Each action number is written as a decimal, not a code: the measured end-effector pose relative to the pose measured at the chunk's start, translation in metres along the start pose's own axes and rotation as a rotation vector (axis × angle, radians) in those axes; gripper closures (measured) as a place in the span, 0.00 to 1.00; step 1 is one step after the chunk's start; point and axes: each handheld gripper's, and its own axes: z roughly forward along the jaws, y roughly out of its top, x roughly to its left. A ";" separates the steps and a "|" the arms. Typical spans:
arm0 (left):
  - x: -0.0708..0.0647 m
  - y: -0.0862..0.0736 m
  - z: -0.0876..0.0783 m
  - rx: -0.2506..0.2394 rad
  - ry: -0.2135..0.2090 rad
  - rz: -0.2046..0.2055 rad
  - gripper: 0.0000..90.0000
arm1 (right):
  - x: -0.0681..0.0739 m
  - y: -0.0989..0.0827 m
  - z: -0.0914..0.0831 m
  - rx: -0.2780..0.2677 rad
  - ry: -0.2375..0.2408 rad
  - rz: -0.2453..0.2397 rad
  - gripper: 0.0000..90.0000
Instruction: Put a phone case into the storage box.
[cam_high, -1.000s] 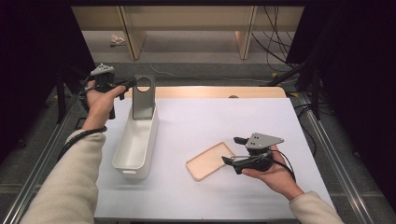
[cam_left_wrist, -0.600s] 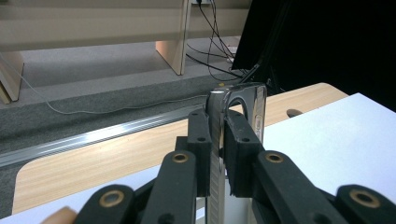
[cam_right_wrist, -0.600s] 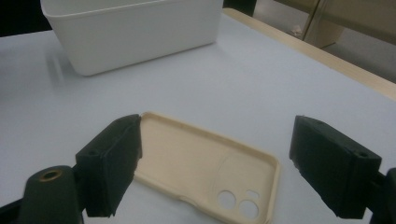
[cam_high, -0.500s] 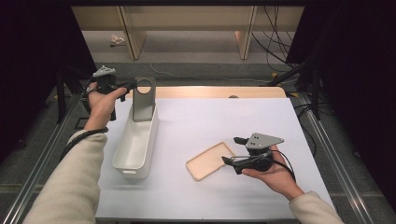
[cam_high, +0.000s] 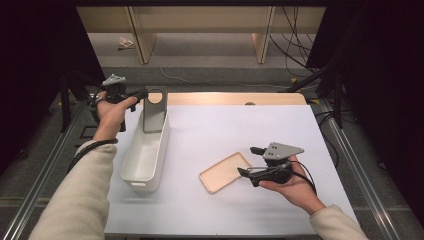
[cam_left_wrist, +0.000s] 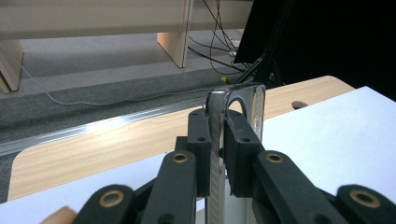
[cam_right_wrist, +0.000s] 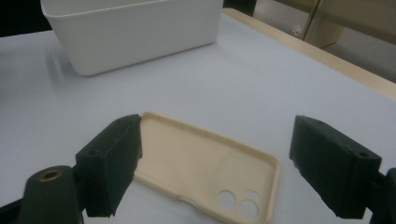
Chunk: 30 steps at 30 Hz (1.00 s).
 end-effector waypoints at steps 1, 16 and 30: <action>0.000 -0.001 0.000 0.002 0.002 -0.001 0.90 | 0.000 0.000 0.000 0.001 0.000 0.000 0.20; 0.005 -0.008 0.002 0.017 0.010 -0.016 0.90 | 0.000 0.000 0.000 0.001 0.001 0.001 0.20; 0.008 -0.013 0.005 0.026 0.021 -0.027 0.90 | 0.000 0.000 0.000 0.001 0.002 0.002 0.20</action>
